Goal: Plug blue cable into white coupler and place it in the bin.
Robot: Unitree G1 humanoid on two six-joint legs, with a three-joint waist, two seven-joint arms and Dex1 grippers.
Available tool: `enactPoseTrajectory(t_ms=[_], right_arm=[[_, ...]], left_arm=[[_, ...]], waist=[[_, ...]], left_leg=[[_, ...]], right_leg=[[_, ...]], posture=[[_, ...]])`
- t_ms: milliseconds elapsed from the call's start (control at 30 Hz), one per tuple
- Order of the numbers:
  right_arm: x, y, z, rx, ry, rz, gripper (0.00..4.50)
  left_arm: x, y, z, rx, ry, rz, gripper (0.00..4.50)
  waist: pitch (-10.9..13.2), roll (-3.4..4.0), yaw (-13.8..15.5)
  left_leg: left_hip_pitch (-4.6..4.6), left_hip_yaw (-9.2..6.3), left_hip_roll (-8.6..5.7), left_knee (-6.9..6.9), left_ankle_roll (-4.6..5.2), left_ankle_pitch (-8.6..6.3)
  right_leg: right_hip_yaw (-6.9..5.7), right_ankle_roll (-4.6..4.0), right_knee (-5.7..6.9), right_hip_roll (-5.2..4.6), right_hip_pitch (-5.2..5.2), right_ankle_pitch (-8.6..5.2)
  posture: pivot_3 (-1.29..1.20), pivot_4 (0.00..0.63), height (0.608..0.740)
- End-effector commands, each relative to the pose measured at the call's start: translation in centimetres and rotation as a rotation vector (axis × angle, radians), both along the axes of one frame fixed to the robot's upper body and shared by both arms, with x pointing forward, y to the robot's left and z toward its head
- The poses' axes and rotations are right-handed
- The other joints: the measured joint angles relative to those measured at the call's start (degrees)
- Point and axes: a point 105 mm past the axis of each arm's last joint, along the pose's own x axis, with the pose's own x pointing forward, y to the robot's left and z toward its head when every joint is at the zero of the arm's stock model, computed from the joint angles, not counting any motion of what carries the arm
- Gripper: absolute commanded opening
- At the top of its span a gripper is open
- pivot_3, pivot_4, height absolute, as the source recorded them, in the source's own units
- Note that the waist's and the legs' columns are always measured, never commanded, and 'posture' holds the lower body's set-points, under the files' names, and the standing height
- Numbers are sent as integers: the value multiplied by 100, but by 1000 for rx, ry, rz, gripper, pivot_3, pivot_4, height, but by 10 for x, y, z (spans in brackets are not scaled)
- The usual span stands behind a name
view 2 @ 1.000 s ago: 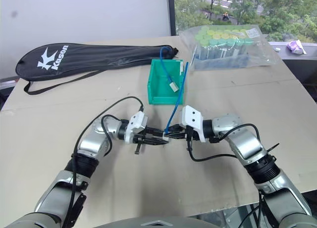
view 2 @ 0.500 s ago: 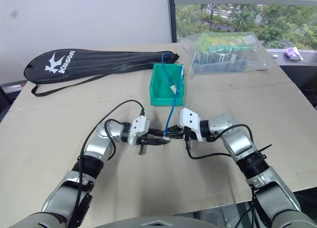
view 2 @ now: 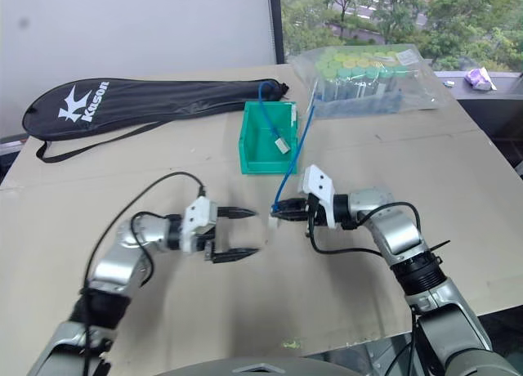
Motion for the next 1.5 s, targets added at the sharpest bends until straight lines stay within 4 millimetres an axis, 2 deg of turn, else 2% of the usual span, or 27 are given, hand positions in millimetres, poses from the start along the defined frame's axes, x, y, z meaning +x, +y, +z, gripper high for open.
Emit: enactPoseTrajectory(t_ms=[33,100,200,333,433,500,533,733,767,800,933,1033,1167,1300,1367,1500], right_arm=[[7,4,49,104,-96,-4,0],[17,6,68,143,-123,-33,0],[45,11,94,199,-156,-132,0],[75,16,100,199,-143,-242,0],[96,19,101,186,-134,-321,0],[102,23,99,171,-112,-327,793],[104,24,98,167,-106,-329,1008],[120,17,110,223,-150,-428,3887],[119,15,109,225,-148,-425,4351],[116,12,107,225,-143,-420,4439],[92,-12,86,200,-100,-376,4439],[59,-36,70,201,-99,-306,4439],[14,-75,43,226,-84,-304,4439],[-22,-112,0,232,-33,-438,4439],[-35,-125,-19,202,-24,-483,4439],[-51,-146,-55,98,-16,-549,4439]], left_arm=[[5,8,39,-69,-65,151,4433],[11,12,62,-139,-84,270,4433],[14,12,92,-230,-129,432,4433],[9,4,102,-239,-124,497,4433],[9,7,106,-234,-120,533,4433],[10,9,107,-220,-117,546,4500],[10,10,106,-215,-116,548,4500],[11,11,108,-233,-109,565,4500],[11,9,108,-232,-107,564,4500],[10,9,108,-231,-107,562,4500],[8,10,104,-204,-122,577,4500],[2,11,94,-156,-149,594,4500],[-17,12,64,-85,-142,597,4500],[-36,21,31,-52,-122,657,4500],[-42,29,15,-26,-102,681,4500],[-53,34,-3,-9,-69,665,4500]], waist=[[9,-3,10],[24,-3,35],[38,-4,62],[38,-4,100],[40,-4,85],[40,-4,82],[40,-4,79],[39,-4,88],[39,-4,92],[39,-4,91],[36,-7,119],[37,-6,126],[38,-5,91],[33,-6,111],[35,-5,117],[55,-6,95]], left_leg=[[-2,-1,0,0,0,0],[-6,-3,0,0,0,0],[-8,-4,0,-2,-1,-1],[-7,-11,-3,-13,-5,0],[-14,-2,-6,-17,-21,9],[-19,-1,-7,-17,-28,13],[-20,-2,-7,-17,-30,14],[-60,-3,-8,-20,-35,17],[-75,-6,-9,-16,-37,18],[-88,-6,-9,-12,-38,19],[-101,-16,-10,-16,-38,18],[-110,-26,-17,-21,-36,17],[-106,-12,-17,-27,-30,14],[-62,1,-6,-31,-4,-1],[-57,2,-7,-30,-3,-2],[-18,30,-5,0,-1,0]], right_leg=[[-3,0,-1,-1,0,0],[-7,0,-3,-5,-3,0],[-9,1,-4,-6,-5,0],[-16,-2,-5,-6,-4,0],[-8,-2,-6,-9,-13,1],[-7,-2,-5,-9,-21,1],[-8,-3,-5,-7,-22,1],[-9,-3,-6,-11,-57,1],[-12,-2,-5,-13,-68,2],[-12,-2,-4,-14,-78,2],[-15,-2,-7,-24,-84,2],[-17,-2,-10,-33,-86,2],[-9,0,-19,-56,-89,1],[-7,-2,-13,-38,-59,-1],[-9,-3,-12,-10,-56,-3],[10,-11,-7,3,-21,-20]], posture=[[0,150,740],[0,150,740],[0,150,740],[0,150,740],[0,150,740],[0,150,740],[0,150,740],[0,150,740],[0,150,740],[0,150,740],[0,150,740],[0,150,740],[0,150,740],[0,150,740],[0,150,740],[0,150,740]])
